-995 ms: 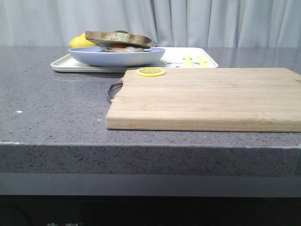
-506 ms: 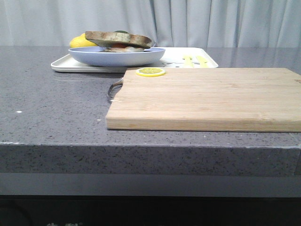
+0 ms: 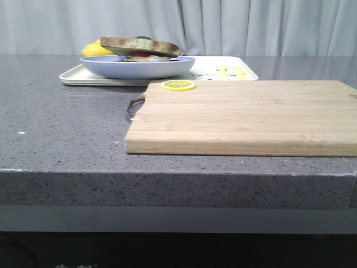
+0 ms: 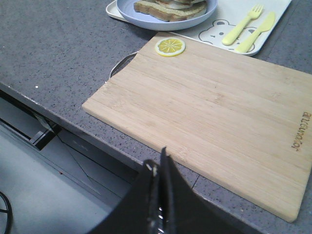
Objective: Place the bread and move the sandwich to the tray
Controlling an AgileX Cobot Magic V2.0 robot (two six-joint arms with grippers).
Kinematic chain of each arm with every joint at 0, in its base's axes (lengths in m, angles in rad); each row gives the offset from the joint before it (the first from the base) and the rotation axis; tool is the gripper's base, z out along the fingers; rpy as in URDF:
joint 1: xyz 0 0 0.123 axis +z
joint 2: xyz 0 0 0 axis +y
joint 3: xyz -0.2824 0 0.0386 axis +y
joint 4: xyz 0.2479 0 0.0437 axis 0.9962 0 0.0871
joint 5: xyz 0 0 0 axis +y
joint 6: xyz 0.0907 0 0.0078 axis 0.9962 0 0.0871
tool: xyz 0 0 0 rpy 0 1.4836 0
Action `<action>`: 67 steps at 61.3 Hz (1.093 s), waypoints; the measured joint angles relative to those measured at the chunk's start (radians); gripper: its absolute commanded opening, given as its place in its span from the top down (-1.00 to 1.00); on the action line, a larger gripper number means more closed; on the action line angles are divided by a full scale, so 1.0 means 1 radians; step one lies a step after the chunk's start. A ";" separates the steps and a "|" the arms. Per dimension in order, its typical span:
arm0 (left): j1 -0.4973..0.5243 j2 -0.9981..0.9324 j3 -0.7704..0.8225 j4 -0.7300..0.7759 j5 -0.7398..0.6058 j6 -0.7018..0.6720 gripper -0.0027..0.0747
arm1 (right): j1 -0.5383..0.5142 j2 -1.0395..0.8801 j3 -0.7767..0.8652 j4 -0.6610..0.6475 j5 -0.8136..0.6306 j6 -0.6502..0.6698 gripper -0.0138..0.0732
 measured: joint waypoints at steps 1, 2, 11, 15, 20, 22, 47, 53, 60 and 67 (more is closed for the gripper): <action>0.000 0.000 0.000 0.000 0.000 0.000 0.98 | 0.000 0.000 0.000 0.000 0.000 0.000 0.84; 0.000 0.000 0.000 0.000 0.000 0.000 0.98 | 0.000 0.000 0.000 0.000 0.000 0.000 0.84; 0.000 0.000 0.000 -0.001 0.000 0.000 0.98 | 0.000 0.000 0.000 0.000 0.000 0.000 0.84; 0.000 0.000 0.000 -0.001 0.000 0.000 0.98 | 0.000 0.000 0.000 0.000 0.000 0.000 0.84; 0.000 0.000 0.000 -0.001 0.000 0.000 0.98 | 0.000 0.000 0.000 0.000 0.000 0.000 0.84; 0.000 0.000 0.000 -0.001 0.000 0.000 0.98 | 0.000 0.000 0.000 0.000 0.000 0.000 0.84; 0.000 0.000 0.000 -0.002 0.000 0.000 0.98 | 0.000 0.000 0.000 0.000 0.000 0.000 0.84; 0.000 0.000 0.000 -0.002 0.000 0.000 0.98 | 0.000 0.000 0.000 0.000 0.000 0.000 0.84; 0.000 0.000 0.000 -0.003 0.000 0.000 0.98 | -0.007 -0.012 0.020 0.000 -0.002 0.000 0.84; 0.000 0.000 0.000 -0.003 0.000 0.000 0.98 | -0.064 -0.042 0.071 0.006 -0.006 0.000 0.84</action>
